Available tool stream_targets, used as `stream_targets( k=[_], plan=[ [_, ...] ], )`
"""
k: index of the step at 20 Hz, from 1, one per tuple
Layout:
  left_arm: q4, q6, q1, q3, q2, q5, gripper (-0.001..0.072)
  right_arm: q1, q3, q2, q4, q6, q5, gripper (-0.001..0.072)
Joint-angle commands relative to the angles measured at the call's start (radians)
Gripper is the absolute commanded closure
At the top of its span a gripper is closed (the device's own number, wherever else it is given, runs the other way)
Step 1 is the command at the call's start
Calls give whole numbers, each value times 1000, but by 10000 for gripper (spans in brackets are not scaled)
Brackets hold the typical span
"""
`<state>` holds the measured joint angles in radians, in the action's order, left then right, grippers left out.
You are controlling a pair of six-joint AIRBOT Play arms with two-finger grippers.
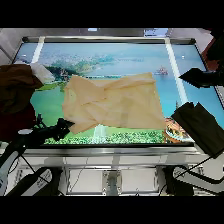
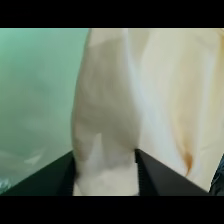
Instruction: Fold the shirts.
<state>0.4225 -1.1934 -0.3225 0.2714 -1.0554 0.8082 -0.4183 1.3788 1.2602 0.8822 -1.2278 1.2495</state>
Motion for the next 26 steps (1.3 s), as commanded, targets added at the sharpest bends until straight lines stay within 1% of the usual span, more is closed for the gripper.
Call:
stream_targets(
  k=[1,2,3,4,5,7,9,11,14,15,17,18,19,20,26],
  plan=[
    [-109,96,1,0,-46,11,452,5,0,0,-11,-1,4,327],
    [-145,132,1,0,-55,34,567,13,0,0,-11,-1,12,327],
    [-180,182,1,0,-55,59,698,20,0,0,-7,-2,27,327],
    [-214,229,0,5,-55,85,696,27,-1,0,7,-2,52,327],
    [-224,233,0,16,-55,95,696,27,-2,0,36,-6,82,329],
    [-221,234,0,49,-55,106,696,5,-36,-5,164,-71,142,333],
    [-221,234,0,83,-55,122,696,-47,-151,-28,290,-111,226,333],
    [-221,238,0,111,-55,131,696,-113,-324,-69,276,-111,232,333],
    [-221,238,0,142,-55,133,696,-158,-560,-110,255,-111,156,331],
    [-222,238,0,145,-55,133,696,-155,-617,-110,248,-111,129,320],
    [-212,238,0,145,-55,140,696,-147,-717,-110,175,-104,59,320],
    [-213,238,0,145,-55,148,696,-148,-760,-110,118,-77,20,320],
    [-213,238,0,145,-55,158,696,-147,-793,-110,79,-54,-19,320],
    [-212,238,0,145,-55,164,696,-147,-821,-110,47,-53,-57,319],
    [-212,249,0,145,-55,169,696,-147,-911,-109,-33,-53,-224,320]
  ],
)
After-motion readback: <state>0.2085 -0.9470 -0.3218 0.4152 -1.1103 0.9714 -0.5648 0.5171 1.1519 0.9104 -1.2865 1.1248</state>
